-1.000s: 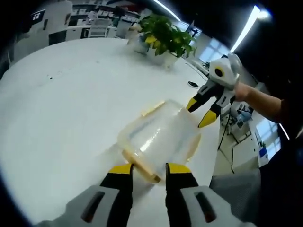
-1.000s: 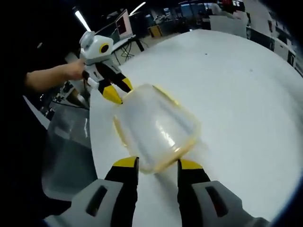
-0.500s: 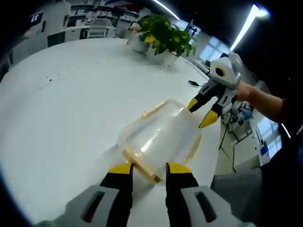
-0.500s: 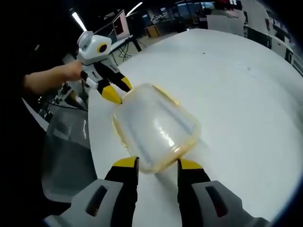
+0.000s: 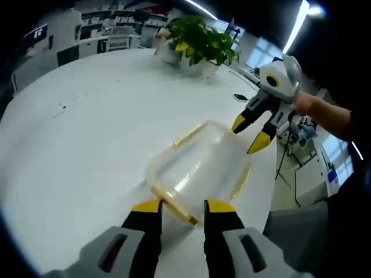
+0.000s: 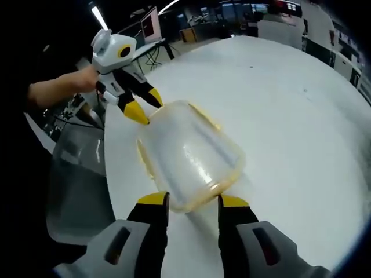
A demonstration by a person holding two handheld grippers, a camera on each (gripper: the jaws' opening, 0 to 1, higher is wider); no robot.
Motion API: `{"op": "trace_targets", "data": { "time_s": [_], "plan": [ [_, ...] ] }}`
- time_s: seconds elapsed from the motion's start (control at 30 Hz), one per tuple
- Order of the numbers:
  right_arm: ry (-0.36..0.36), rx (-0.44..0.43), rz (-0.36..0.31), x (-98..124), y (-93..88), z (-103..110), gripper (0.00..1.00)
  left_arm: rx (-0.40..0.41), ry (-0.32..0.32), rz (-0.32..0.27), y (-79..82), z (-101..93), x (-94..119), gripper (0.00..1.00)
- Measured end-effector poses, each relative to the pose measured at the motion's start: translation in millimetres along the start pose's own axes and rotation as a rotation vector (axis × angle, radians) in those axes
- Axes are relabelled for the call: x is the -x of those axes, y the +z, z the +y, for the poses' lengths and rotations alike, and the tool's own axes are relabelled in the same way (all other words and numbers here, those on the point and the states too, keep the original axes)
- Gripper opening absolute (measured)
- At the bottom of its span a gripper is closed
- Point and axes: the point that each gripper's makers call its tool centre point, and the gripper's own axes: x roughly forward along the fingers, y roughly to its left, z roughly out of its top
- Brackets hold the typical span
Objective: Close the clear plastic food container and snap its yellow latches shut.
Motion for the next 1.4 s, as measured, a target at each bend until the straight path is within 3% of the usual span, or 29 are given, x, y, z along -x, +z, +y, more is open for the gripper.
{"op": "trace_targets", "data": {
  "time_s": [0.07,0.2,0.43,0.53,0.6,0.7,0.9,1.4],
  "plan": [
    [-0.032,0.057,0.018,-1,0.2,-7,0.33,-0.019,0.012,0.012,0.5,-0.2,0,0.21],
    [-0.048,0.077,0.036,-2,0.8,-3,0.35,-0.075,0.04,0.024,2.5,-1.2,1,0.22],
    [-0.061,0.144,0.039,1,1.2,-6,0.35,-0.087,0.047,0.017,2.3,0.5,1,0.23],
    [-0.063,0.172,0.046,2,0.6,-7,0.35,-0.186,0.058,0.009,6.1,0.7,2,0.24],
    [-0.062,0.173,0.048,2,0.8,-8,0.35,-0.148,0.058,0.013,4.4,0.3,2,0.24],
    [-0.069,0.196,0.051,2,2.0,-9,0.34,-0.188,0.068,0.015,5.4,-0.1,3,0.25],
    [-0.051,0.207,-0.003,2,13.6,-3,0.35,-0.257,0.08,0.022,8.8,-7.7,3,0.31],
    [-0.011,0.247,-0.09,-5,38.0,6,0.36,-0.406,0.061,0.005,33.3,-22.2,-4,0.31]
  ]
}}
